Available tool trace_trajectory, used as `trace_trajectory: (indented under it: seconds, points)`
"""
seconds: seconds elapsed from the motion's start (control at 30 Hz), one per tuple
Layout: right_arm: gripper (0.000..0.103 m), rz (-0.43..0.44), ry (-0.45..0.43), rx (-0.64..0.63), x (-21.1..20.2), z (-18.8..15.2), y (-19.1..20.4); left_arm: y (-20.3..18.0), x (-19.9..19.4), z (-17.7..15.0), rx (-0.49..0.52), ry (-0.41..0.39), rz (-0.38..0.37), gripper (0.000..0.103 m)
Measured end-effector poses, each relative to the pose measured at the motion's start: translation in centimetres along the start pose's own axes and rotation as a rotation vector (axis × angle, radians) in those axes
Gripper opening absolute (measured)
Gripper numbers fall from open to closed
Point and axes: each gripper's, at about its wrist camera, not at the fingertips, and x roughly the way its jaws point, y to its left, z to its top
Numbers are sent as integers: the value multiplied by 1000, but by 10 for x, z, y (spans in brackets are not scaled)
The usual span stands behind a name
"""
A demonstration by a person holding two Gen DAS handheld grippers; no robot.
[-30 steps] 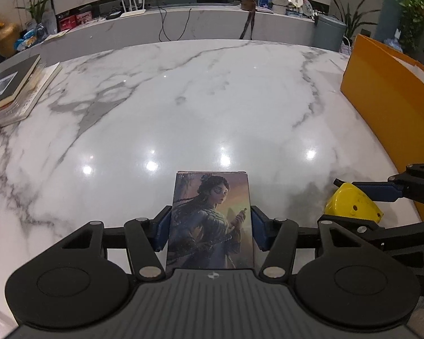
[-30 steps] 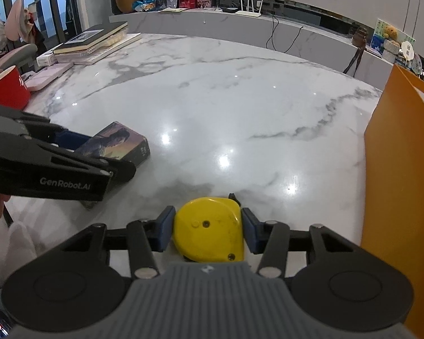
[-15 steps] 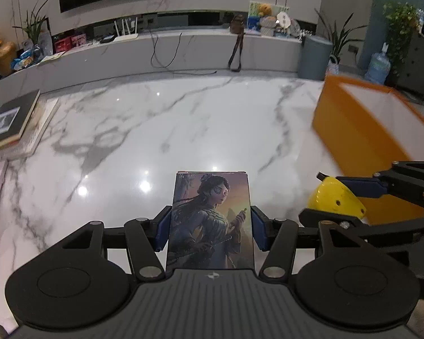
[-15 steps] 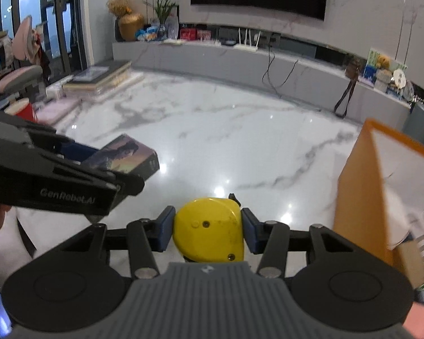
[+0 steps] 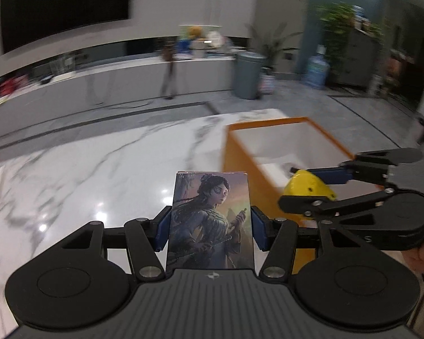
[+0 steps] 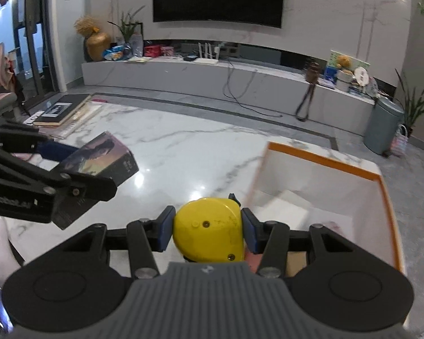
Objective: Organize rigid objects
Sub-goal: 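Lift the card box and tape measure and carry them over the orange box, then open the left tool to drop the card box while the right tool drops the tape measure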
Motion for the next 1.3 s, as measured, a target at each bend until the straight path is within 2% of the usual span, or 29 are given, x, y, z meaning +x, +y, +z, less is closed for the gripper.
trace_trajectory:
  seconds: [0.27,0.5,0.67,0.83,1.1,1.3]
  points:
    - [50,-100,84,-40,-11,-13,-49,-51,40,28,184,48,-129,65]
    - [50,-141,176,-63,6,-31,-74,-85,83,34,299,100,-181,65]
    - [50,-142,227,-73,22,-37,-81,-92,112,27,307,132,-178,65]
    - [50,-134,263,-79,35,-37,-86,-91,124,21,346,157,-173,65]
    - [50,-138,335,-49,57,-37,-100,-96,135,26,406,142,-170,65]
    - [50,-139,333,-21,60,-39,-104,-98,144,29,402,124,-155,65]
